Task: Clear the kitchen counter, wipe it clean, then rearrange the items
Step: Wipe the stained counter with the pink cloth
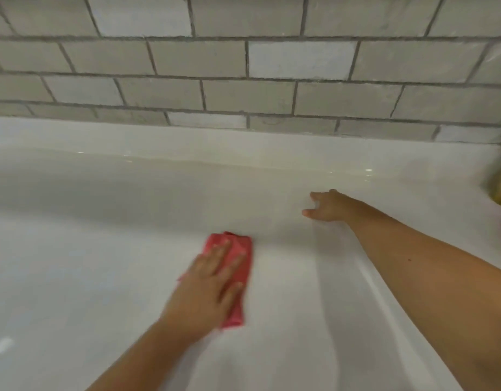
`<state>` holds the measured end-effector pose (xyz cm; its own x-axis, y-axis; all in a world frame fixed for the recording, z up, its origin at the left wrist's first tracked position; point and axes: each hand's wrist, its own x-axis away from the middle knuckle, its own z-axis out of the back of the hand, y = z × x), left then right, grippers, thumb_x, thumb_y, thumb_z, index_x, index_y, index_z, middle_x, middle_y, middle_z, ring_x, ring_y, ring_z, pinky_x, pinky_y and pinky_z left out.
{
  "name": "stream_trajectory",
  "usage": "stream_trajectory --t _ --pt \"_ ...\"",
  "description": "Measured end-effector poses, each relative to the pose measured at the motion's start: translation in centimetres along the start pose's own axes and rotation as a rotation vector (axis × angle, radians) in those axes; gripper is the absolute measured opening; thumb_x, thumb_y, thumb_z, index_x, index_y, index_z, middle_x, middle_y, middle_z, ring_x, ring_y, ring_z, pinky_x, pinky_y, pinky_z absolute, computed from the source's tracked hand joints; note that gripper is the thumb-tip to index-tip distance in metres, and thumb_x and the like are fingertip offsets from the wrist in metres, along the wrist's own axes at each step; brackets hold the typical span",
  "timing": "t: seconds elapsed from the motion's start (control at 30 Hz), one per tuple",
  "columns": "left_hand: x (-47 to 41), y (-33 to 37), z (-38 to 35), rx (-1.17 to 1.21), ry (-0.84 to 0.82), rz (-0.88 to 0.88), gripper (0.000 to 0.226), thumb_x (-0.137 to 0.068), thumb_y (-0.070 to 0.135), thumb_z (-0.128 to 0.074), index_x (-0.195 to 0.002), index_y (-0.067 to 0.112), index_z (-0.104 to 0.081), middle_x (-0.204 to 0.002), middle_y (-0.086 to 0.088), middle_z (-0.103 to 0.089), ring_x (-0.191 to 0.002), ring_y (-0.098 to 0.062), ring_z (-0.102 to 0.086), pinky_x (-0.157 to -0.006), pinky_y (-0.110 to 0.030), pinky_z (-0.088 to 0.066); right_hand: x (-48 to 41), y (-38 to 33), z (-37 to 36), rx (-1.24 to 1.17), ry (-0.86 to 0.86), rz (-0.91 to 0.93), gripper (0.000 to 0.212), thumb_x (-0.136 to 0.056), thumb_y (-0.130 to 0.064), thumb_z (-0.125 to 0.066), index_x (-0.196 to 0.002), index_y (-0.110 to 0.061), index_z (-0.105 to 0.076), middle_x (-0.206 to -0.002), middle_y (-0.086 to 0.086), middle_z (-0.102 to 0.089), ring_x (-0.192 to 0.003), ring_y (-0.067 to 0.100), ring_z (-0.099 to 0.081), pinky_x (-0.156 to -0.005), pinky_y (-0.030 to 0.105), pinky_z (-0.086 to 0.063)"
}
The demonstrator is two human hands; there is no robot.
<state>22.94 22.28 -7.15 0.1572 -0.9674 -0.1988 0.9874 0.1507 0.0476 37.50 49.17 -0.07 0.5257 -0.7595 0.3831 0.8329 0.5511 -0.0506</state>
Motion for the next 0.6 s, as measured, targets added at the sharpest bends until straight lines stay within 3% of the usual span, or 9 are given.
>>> stream_trajectory --t 0.1,0.13,0.2,0.23,0.27,0.37,0.47,0.53,0.6 --pt "0.2 -9.2 0.4 -0.116 -0.106 0.25 0.063 -0.099 0.042 -0.011 -0.118 0.002 -0.055 -0.129 -0.026 -0.054 -0.114 -0.047 -0.054 -0.082 -0.052 -0.051 0.0 0.0 0.0 -0.006 0.006 -0.009 0.071 -0.095 -0.052 -0.039 -0.151 -0.018 -0.013 -0.155 0.018 -0.016 -0.144 0.032 -0.014 -0.118 0.041 -0.017" --pt "-0.4 -11.0 1.4 -0.059 -0.157 0.398 0.061 -0.098 0.044 -0.014 -0.123 0.002 -0.052 -0.135 -0.027 -0.048 -0.12 -0.048 -0.048 -0.089 -0.056 -0.047 -0.1 0.0 -0.1 -0.001 0.006 -0.011 0.071 -0.095 -0.052 -0.039 -0.151 -0.018 -0.012 -0.155 0.018 -0.015 -0.144 0.032 -0.014 -0.118 0.042 -0.016" --pt "-2.7 -11.8 2.1 0.012 -0.163 0.779 0.058 -0.095 0.043 -0.023 -0.144 0.012 -0.029 -0.152 -0.019 -0.025 -0.139 -0.039 -0.024 -0.113 -0.052 -0.021 -0.4 0.0 -0.2 0.016 0.012 -0.002 0.07 -0.095 -0.051 -0.039 -0.15 -0.016 -0.013 -0.156 0.015 -0.017 -0.144 0.032 -0.014 -0.118 0.044 -0.016" --pt "-4.1 -10.8 1.7 0.021 -0.15 0.873 0.059 -0.095 0.041 -0.025 -0.147 0.014 -0.019 -0.155 -0.017 -0.016 -0.141 -0.036 -0.016 -0.117 -0.05 -0.01 -0.5 0.0 -0.2 0.025 0.01 0.004 0.07 -0.095 -0.051 -0.039 -0.15 -0.015 -0.014 -0.156 0.013 -0.018 -0.144 0.031 -0.014 -0.117 0.045 -0.017" --pt "-5.6 -9.0 1.2 -0.013 -0.149 0.837 0.061 -0.095 0.04 -0.026 -0.148 0.012 -0.013 -0.156 -0.016 -0.012 -0.142 -0.037 -0.013 -0.117 -0.051 -0.003 -0.5 0.0 -0.2 0.031 0.004 0.005 0.071 -0.095 -0.051 -0.039 -0.15 -0.014 -0.014 -0.156 0.011 -0.018 -0.144 0.031 -0.015 -0.117 0.045 -0.018" --pt "-8.5 0.6 -0.6 -0.055 -0.107 0.444 0.063 -0.095 0.039 -0.023 -0.148 0.009 -0.007 -0.157 -0.016 -0.007 -0.143 -0.036 -0.006 -0.117 -0.052 0.004 -0.2 -0.2 0.3 0.045 0.01 0.016 0.07 -0.095 -0.048 -0.041 -0.148 -0.009 -0.019 -0.155 0.01 -0.022 -0.143 0.03 -0.021 -0.116 0.038 -0.022" --pt "-7.3 8.1 -0.6 0.064 -0.164 0.195 0.073 -0.083 0.05 -0.001 -0.149 0.021 -0.008 -0.158 -0.011 -0.005 -0.145 -0.028 -0.003 -0.118 -0.042 0.004 0.2 -0.5 0.7 0.038 -0.013 0.0 0.07 -0.094 -0.047 -0.045 -0.148 -0.008 -0.021 -0.155 0.009 -0.024 -0.142 0.03 -0.024 -0.112 0.034 -0.025" --pt "-5.6 7.9 -0.3 0.098 -0.169 0.056 0.084 -0.071 0.055 0.008 -0.149 0.027 -0.008 -0.158 -0.005 -0.004 -0.146 -0.022 -0.002 -0.117 -0.036 0.004 -0.2 -1.0 0.9 0.059 -0.032 -0.038 0.071 -0.093 -0.047 -0.047 -0.147 -0.008 -0.023 -0.154 0.009 -0.026 -0.141 0.029 -0.025 -0.113 0.035 -0.026" --pt "-4.6 4.5 -0.1 0.14 -0.129 0.061 0.087 -0.068 0.058 0.008 -0.148 0.031 -0.01 -0.159 -0.001 -0.004 -0.146 -0.018 -0.002 -0.117 -0.033 0.002 -0.9 -1.9 1.1 0.061 -0.016 -0.089 0.068 -0.091 -0.041 -0.052 -0.146 -0.01 -0.027 -0.151 0.011 -0.03 -0.14 0.029 -0.025 -0.114 0.04 -0.027"
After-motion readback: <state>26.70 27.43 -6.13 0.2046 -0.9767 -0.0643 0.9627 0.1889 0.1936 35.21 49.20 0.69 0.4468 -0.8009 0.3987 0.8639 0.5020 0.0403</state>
